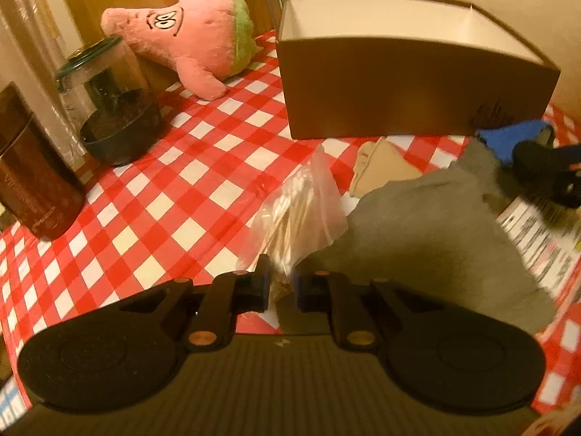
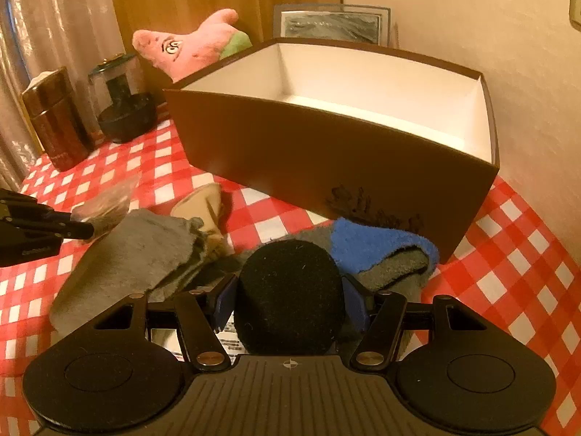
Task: Organize soft objects
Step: 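Grasp the cotton swab bag with the left tool while the right tool holds the puff, then lower the swab bag and puff into the box and open both tools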
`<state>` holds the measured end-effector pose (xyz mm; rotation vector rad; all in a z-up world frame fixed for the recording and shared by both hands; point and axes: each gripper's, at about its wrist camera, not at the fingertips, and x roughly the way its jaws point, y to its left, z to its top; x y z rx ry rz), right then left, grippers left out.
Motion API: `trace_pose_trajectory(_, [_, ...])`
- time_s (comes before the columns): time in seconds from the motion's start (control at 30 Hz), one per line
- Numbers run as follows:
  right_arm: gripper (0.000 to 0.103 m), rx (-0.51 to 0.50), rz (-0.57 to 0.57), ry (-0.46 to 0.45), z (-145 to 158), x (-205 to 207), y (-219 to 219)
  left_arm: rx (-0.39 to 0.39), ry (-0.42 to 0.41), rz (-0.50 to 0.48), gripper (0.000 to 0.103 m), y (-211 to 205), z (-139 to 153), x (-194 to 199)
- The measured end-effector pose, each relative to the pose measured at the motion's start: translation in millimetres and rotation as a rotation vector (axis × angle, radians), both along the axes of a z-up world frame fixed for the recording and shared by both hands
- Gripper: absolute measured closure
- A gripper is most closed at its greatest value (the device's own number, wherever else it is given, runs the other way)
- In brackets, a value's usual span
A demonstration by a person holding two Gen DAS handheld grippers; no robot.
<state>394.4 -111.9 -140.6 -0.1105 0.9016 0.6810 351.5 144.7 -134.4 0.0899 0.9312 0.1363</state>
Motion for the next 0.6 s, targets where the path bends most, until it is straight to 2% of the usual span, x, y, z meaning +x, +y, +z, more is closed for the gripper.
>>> trace_pose_trajectory(0.3, [0.042,0.034,0.015,-0.041,20,-3,-4,-0.065,-0.022,0.047,0.092,-13,42,-6])
trace_pose_trajectory(0.6, [0.042,0.069,0.013,-0.112,50,3,-16,-0.102,-0.102,0.020,0.092,-41,86,8])
